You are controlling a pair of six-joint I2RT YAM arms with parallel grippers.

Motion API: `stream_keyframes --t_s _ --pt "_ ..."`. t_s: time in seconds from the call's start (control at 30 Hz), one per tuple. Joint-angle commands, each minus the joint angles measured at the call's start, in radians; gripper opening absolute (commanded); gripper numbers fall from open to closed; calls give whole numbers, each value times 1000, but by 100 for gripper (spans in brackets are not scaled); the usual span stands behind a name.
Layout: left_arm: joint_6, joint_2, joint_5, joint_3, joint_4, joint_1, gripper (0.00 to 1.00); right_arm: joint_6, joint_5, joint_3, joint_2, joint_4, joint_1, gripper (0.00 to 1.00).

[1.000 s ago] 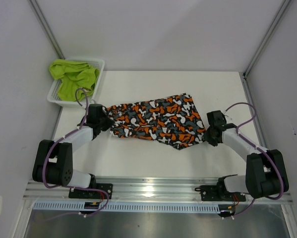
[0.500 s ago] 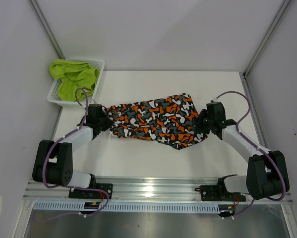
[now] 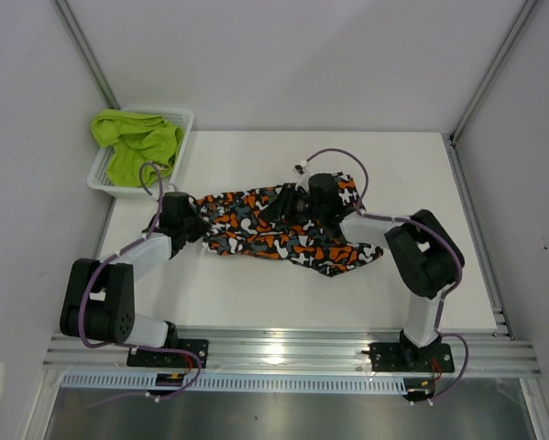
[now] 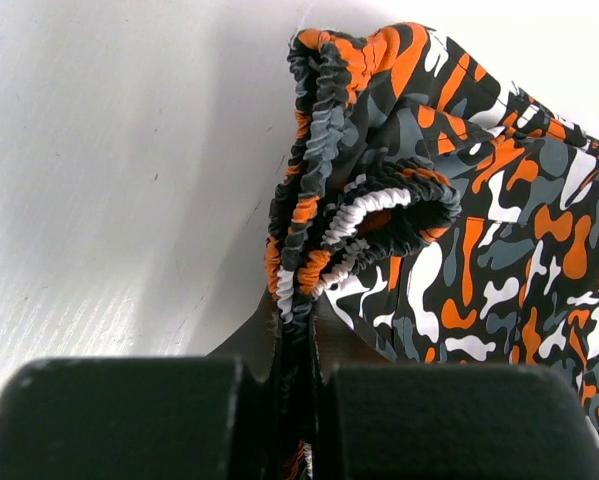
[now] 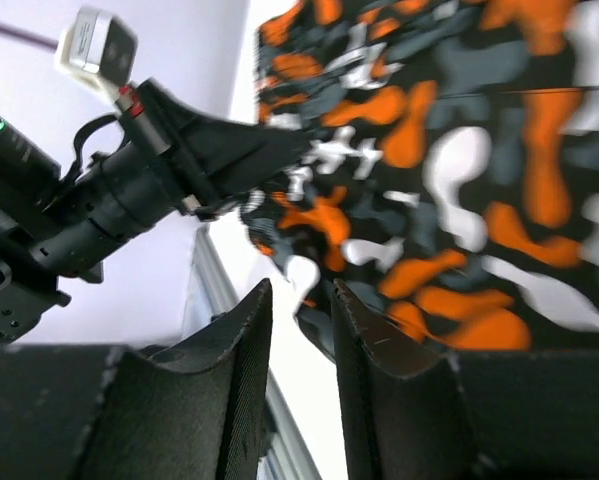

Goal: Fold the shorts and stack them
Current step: Fold the shorts

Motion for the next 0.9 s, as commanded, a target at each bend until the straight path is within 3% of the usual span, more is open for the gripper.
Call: stream_keyframes --t_s 0.0,0.43,0.63,0.87 --pt "29 -10 7 22 29 11 0 93 -71 66 92 219 46 33" --pt "-3 -30 47 58 -54 15 0 184 190 -291 232 627 137 21" --pt "-13 -52 53 58 -72 15 0 138 392 -313 194 517 212 24" --pt "20 -84 19 103 -130 15 0 55 472 -314 7 394 197 39"
